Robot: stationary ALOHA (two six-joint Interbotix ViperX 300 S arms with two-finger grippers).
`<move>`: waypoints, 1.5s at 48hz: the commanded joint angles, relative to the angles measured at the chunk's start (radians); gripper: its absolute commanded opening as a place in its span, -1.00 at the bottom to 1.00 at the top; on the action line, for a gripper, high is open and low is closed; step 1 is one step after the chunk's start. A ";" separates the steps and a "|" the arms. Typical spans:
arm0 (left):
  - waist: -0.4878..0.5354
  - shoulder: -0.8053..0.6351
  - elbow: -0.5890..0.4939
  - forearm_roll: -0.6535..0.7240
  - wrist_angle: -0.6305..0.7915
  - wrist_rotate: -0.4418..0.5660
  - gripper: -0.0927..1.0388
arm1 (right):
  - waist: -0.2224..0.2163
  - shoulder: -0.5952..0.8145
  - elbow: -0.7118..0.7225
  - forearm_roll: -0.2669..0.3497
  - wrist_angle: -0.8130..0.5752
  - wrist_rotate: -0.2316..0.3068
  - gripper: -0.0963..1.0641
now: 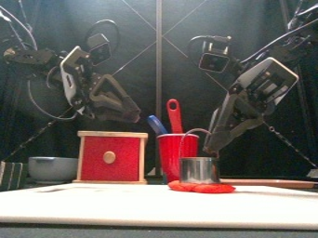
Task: Get the cutter from the drawer then cut the dough then place the extra dough in the bowl
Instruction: Cut the dough
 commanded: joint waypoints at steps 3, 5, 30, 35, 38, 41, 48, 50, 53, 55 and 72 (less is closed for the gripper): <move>-0.002 -0.008 -0.014 0.000 -0.008 0.002 0.35 | -0.002 -0.021 -0.015 0.000 -0.006 0.002 0.46; -0.002 -0.006 -0.014 0.000 -0.008 0.002 0.35 | -0.002 -0.025 -0.017 0.000 -0.006 0.002 0.52; 0.006 0.051 -0.032 0.069 -0.009 0.011 0.74 | 0.026 -0.313 0.179 0.140 -0.028 0.009 0.62; 0.006 0.074 -0.051 0.071 -0.008 0.014 0.95 | 0.074 -0.328 0.241 0.242 -0.158 0.008 0.62; 0.006 0.092 -0.061 0.074 -0.014 0.029 0.97 | 0.115 -0.314 0.279 0.285 -0.298 0.006 0.62; 0.003 0.112 -0.064 0.081 -0.054 0.057 0.97 | 0.149 -0.285 0.301 0.308 -0.402 0.003 0.62; -0.015 0.183 -0.058 0.094 -0.270 0.115 0.97 | 0.179 -0.150 0.279 0.342 -0.537 -0.011 0.62; -0.023 0.206 -0.064 0.094 -0.308 0.112 0.97 | 0.181 -0.110 0.272 0.344 -0.563 -0.011 0.62; -0.035 0.238 -0.087 0.092 -0.328 0.110 0.96 | 0.193 -0.067 0.252 0.353 -0.591 -0.011 0.62; -0.043 0.256 -0.100 0.092 -0.330 0.110 0.96 | 0.202 -0.043 0.239 0.362 -0.603 -0.011 0.62; -0.054 0.367 -0.193 0.091 -0.356 0.107 0.77 | 0.219 0.012 0.206 0.394 -0.635 -0.015 0.62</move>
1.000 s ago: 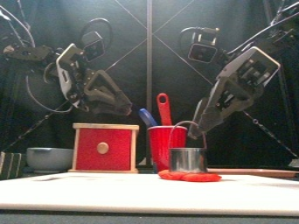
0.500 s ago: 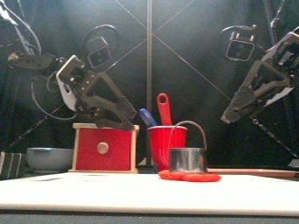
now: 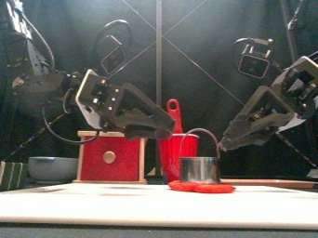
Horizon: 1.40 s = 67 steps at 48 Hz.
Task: Get the cutter from the drawer then cut the dough then place the extra dough in the bowl
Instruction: Cut the dough
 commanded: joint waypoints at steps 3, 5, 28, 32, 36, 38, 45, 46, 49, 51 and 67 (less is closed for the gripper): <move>0.003 0.008 -0.038 -0.005 -0.012 -0.003 0.77 | 0.003 -0.002 -0.028 0.002 -0.014 -0.002 0.62; 0.003 0.014 -0.044 -0.009 -0.012 -0.002 0.77 | 0.003 0.006 -0.029 0.003 -0.014 -0.002 0.62; 0.003 0.041 -0.067 -0.023 -0.009 -0.003 0.76 | -0.006 0.028 -0.041 0.003 -0.014 -0.003 0.61; 0.002 0.049 -0.074 -0.026 -0.008 -0.003 0.75 | -0.006 0.028 -0.043 0.003 -0.015 -0.003 0.60; 0.002 0.051 -0.074 -0.028 -0.003 -0.003 0.75 | -0.008 0.028 -0.044 0.003 -0.015 -0.003 0.60; 0.003 0.051 -0.074 -0.029 -0.003 -0.003 0.75 | -0.008 0.028 -0.046 0.003 -0.014 -0.003 0.60; 0.000 0.051 -0.071 -0.029 -0.003 -0.003 0.75 | -0.008 0.029 -0.048 0.003 -0.014 -0.003 0.60; 0.000 0.051 -0.071 -0.031 -0.002 -0.003 0.75 | -0.008 0.029 -0.049 0.003 -0.014 -0.003 0.60; -0.003 0.052 -0.071 -0.032 -0.002 -0.005 0.75 | -0.009 0.034 -0.051 0.003 -0.015 -0.003 0.60; -0.002 0.052 -0.071 -0.032 0.002 -0.005 0.75 | -0.012 0.038 -0.052 0.003 -0.014 -0.003 0.60; -0.003 0.052 -0.074 -0.032 0.023 -0.006 0.48 | -0.017 0.054 -0.063 0.003 -0.015 -0.003 0.56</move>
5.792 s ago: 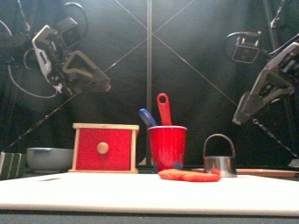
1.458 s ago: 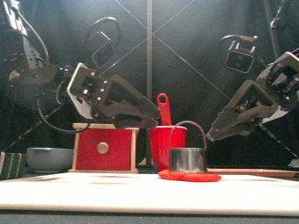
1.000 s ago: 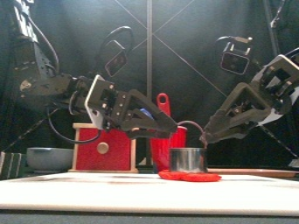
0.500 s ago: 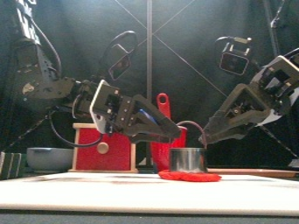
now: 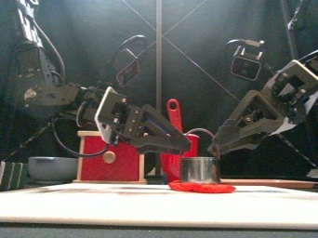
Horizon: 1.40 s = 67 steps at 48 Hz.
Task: Get the cutter from the drawer then cut the dough then place the extra dough in the bowl
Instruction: Cut the dough
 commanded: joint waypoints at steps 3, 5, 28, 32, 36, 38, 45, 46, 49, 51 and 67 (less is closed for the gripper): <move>-0.003 -0.014 -0.017 -0.002 -0.003 -0.002 0.48 | -0.003 -0.017 -0.014 0.000 -0.008 -0.002 0.51; -0.002 -0.014 -0.015 -0.002 -0.003 -0.002 0.47 | -0.003 -0.017 -0.014 0.000 -0.008 -0.002 0.47; -0.003 -0.014 -0.012 -0.002 0.021 -0.002 0.22 | -0.011 -0.002 -0.014 0.011 -0.002 0.000 0.36; -0.002 -0.014 -0.012 -0.002 0.021 0.000 0.12 | -0.012 -0.002 -0.014 0.012 -0.002 0.000 0.35; -0.002 -0.014 -0.012 -0.002 0.021 0.000 0.11 | -0.017 -0.002 -0.014 0.011 -0.002 0.000 0.35; -0.002 -0.014 -0.012 0.000 0.021 0.002 0.11 | -0.018 -0.002 -0.014 0.012 -0.002 0.000 0.35; -0.002 -0.015 -0.012 0.000 0.021 0.002 0.11 | -0.023 0.000 -0.014 0.012 0.000 0.000 0.35; -0.002 -0.017 -0.011 0.000 0.023 0.002 0.11 | -0.023 0.000 -0.014 0.012 -0.002 0.000 0.35; -0.003 -0.018 -0.011 0.002 0.021 0.002 0.11 | -0.025 0.000 -0.012 0.012 0.000 0.000 0.35; -0.003 -0.018 -0.011 0.000 0.021 0.002 0.11 | -0.029 0.000 -0.012 0.014 0.000 0.000 0.35; -0.011 -0.038 0.008 0.003 0.021 0.006 0.11 | -0.051 0.000 -0.009 0.026 0.000 0.000 0.35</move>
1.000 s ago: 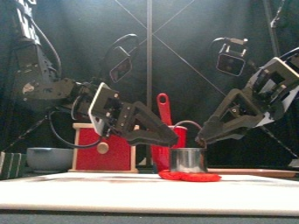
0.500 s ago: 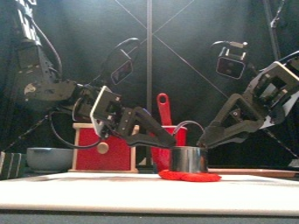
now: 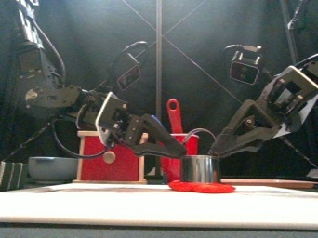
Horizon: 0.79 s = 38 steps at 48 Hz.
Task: Get the cutter from the drawer then cut the dough then place the extra dough in the bowl
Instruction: Cut the dough
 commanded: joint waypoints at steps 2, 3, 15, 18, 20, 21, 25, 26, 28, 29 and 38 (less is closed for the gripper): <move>-0.014 -0.035 -0.003 0.011 -0.005 0.002 0.11 | -0.020 -0.017 -0.005 0.008 -0.005 0.000 0.35; -0.014 -0.037 -0.003 0.012 -0.005 0.002 0.11 | -0.021 -0.017 -0.005 0.009 -0.003 0.000 0.35; -0.015 -0.037 -0.006 0.017 -0.005 0.002 0.10 | -0.021 -0.017 -0.006 0.017 0.034 0.002 0.35; -0.015 -0.035 -0.006 0.017 -0.005 0.002 0.10 | -0.021 -0.017 -0.009 0.018 0.049 0.002 0.34; -0.017 -0.034 -0.008 0.018 -0.003 0.002 0.10 | -0.021 -0.017 -0.009 0.020 0.054 0.002 0.34; -0.015 -0.034 -0.006 0.017 -0.005 0.002 0.10 | -0.021 -0.017 -0.009 0.021 0.055 0.002 0.33; -0.023 -0.032 -0.005 0.017 -0.005 -0.002 0.10 | -0.026 -0.017 -0.005 0.037 0.055 0.002 0.24; -0.025 -0.031 -0.005 0.017 -0.005 -0.002 0.10 | -0.026 -0.017 -0.003 0.038 0.057 0.000 0.22; -0.026 -0.028 -0.006 0.017 -0.005 -0.003 0.10 | -0.026 -0.017 -0.005 0.035 0.057 0.000 0.19; -0.026 -0.025 -0.006 0.017 -0.005 -0.003 0.10 | -0.026 -0.017 -0.005 0.032 0.057 0.000 0.18; -0.028 -0.002 -0.012 0.015 -0.005 -0.005 0.10 | -0.026 -0.011 -0.008 0.041 0.069 0.002 0.18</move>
